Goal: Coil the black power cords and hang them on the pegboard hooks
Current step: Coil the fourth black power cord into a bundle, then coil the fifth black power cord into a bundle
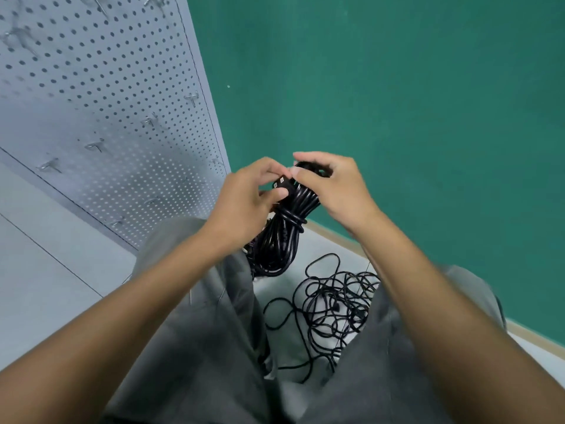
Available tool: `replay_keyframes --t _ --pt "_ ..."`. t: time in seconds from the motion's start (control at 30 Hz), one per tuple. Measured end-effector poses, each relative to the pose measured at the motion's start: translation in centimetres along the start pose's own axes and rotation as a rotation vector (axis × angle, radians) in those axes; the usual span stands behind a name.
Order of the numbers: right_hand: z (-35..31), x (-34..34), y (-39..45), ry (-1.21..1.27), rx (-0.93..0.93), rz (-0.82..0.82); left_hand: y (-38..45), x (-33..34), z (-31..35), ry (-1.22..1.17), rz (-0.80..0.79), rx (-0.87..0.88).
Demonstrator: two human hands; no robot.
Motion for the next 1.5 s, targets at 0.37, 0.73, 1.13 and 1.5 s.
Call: replay_keyframes --t 0.37,0.73,1.13,1.5 --pt "9.8 -1.0 9.7 0.027 0.262 -0.294 10.5 3.0 -8.3 0.391 -0.117 0.067" --pt "29.7 -4.3 11.4 -0.096 0.672 -0.167 18.3 7.4 -24.0 0.664 -0.085 -0.284" --pt "47.8 -2.5 9.1 -0.417 0.929 -0.344 19.8 18.4 -38.4 0.512 -0.254 -0.697" --pt "54.8 -2.4 7.3 -0.371 0.990 -0.429 20.2 22.1 -48.2 -0.145 0.078 -1.035"
Point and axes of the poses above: each hand's wrist, its own y-axis towards the middle knuckle, its own x-axis out of the palm, z = x × y, the point moved 5 cm from there along y, towards the middle knuckle, and after that the axes turned 4 degrees about -z, right-handed, at the moved point
